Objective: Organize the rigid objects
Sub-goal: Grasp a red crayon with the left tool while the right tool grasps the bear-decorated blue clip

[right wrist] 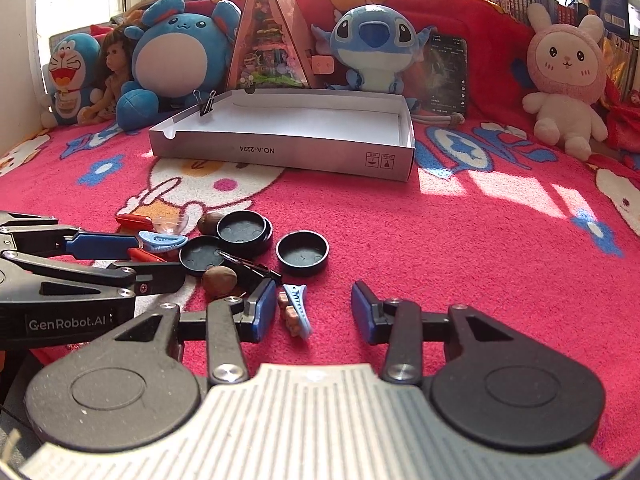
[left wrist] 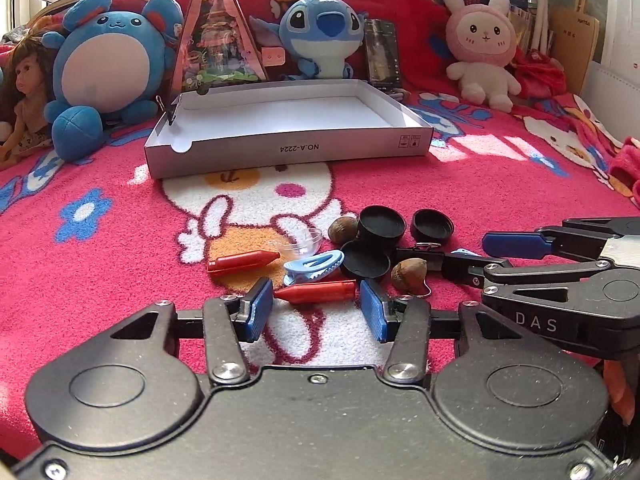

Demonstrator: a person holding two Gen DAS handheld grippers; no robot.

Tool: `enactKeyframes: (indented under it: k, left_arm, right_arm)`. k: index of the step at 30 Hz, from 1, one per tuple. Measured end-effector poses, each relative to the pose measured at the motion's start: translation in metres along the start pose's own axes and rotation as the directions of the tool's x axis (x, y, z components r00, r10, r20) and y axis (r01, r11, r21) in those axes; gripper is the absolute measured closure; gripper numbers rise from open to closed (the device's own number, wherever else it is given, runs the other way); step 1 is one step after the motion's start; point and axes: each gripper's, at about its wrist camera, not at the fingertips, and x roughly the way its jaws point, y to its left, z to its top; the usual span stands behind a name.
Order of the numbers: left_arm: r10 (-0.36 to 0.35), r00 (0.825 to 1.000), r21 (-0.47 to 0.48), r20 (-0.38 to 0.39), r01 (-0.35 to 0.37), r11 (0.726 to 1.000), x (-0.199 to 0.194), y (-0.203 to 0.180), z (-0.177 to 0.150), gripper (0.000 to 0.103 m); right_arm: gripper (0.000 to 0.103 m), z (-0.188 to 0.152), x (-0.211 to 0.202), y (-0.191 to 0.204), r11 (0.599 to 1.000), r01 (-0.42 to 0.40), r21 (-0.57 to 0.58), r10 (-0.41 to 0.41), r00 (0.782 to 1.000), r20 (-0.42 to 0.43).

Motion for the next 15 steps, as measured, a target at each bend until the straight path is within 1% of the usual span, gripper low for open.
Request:
enactKeyframes:
  k: [5,9,12,15]
  left_arm:
    - [-0.005,1.0,-0.039,-0.003,0.005,0.999,-0.004,0.005,0.0,0.056]
    - [0.0,1.0,-0.05,-0.003,0.0,0.999,-0.004,0.008,0.0,0.056]
    - [0.009,1.0,-0.049,0.0,-0.009,0.999,-0.005,0.01,0.0,0.056]
    - [0.018,1.0,-0.049,0.002,-0.017,0.999,-0.006,0.012,0.0,0.056]
  right_arm:
    - [0.039,-0.004,-0.009,-0.001,0.999,0.009,0.046,-0.01,1.0,0.013]
    - [0.037,-0.01,-0.016,0.002,0.999,0.035,0.011,-0.035,0.999,0.009]
    - [0.036,-0.011,-0.02,-0.003,0.997,0.08,-0.003,-0.08,0.997,0.002]
    - [0.036,-0.011,-0.021,-0.016,0.991,0.133,0.032,-0.133,0.991,-0.005]
